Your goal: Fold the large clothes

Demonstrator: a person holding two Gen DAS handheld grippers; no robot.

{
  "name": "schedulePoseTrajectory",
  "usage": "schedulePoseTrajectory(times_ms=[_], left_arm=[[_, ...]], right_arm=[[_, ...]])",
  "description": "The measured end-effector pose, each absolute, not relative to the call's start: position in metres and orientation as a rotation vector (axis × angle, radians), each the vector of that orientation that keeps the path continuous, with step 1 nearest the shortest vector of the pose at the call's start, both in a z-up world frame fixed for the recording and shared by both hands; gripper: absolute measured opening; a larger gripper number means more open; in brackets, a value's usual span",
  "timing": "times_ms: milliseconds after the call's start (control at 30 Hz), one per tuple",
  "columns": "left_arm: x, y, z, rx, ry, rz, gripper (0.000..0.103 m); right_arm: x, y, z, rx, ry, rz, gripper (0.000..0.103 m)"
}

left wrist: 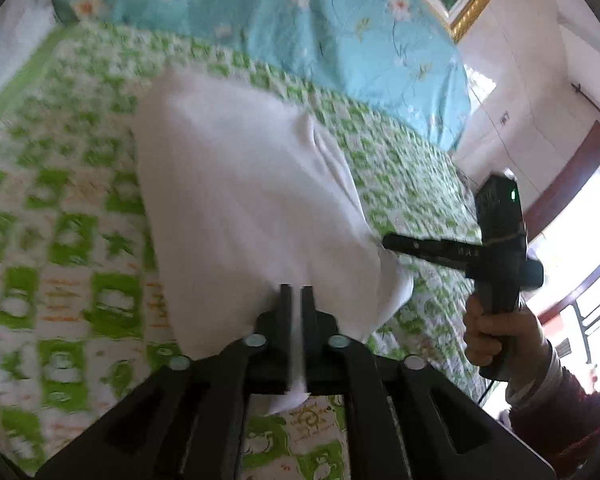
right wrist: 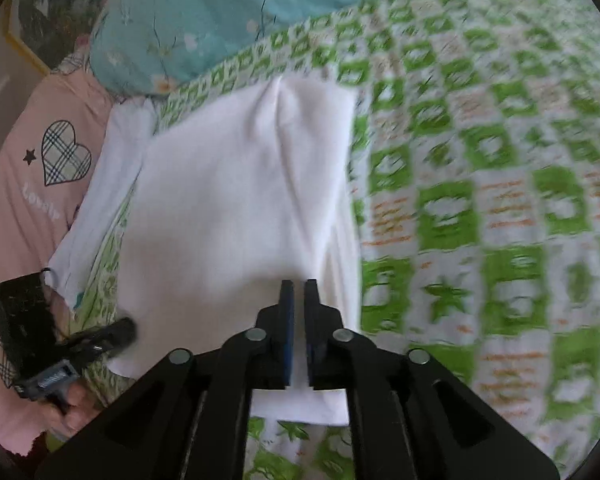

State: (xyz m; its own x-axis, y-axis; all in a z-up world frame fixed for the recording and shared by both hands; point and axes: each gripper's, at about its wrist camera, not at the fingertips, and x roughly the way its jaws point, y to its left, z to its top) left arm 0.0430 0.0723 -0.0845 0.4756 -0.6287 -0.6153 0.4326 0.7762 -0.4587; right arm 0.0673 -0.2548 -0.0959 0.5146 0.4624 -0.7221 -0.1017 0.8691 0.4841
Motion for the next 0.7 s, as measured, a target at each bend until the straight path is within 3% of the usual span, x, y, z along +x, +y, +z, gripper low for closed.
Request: schedulePoseTrajectory(times_ms=[33, 67, 300, 400, 700], left_arm=[[0.042, 0.077, -0.079, -0.259, 0.838, -0.626, 0.029], [0.043, 0.083, -0.073, -0.268, 0.816, -0.574, 0.04], [0.067, 0.081, -0.086, -0.197, 0.87, -0.429, 0.046], [0.076, 0.082, -0.1, -0.226, 0.898, -0.419, 0.054], [0.088, 0.089, -0.117, -0.253, 0.924, -0.406, 0.068]], right_arm=[[0.065, -0.259, -0.093, 0.414, 0.971, 0.34, 0.026], [0.064, -0.262, -0.091, 0.42, 0.968, 0.339, 0.029], [0.089, -0.243, -0.079, 0.378, 0.931, 0.369, 0.03], [0.107, -0.236, -0.086, 0.322, 0.951, 0.291, 0.043], [0.151, -0.243, -0.125, 0.365, 1.025, 0.257, 0.043]])
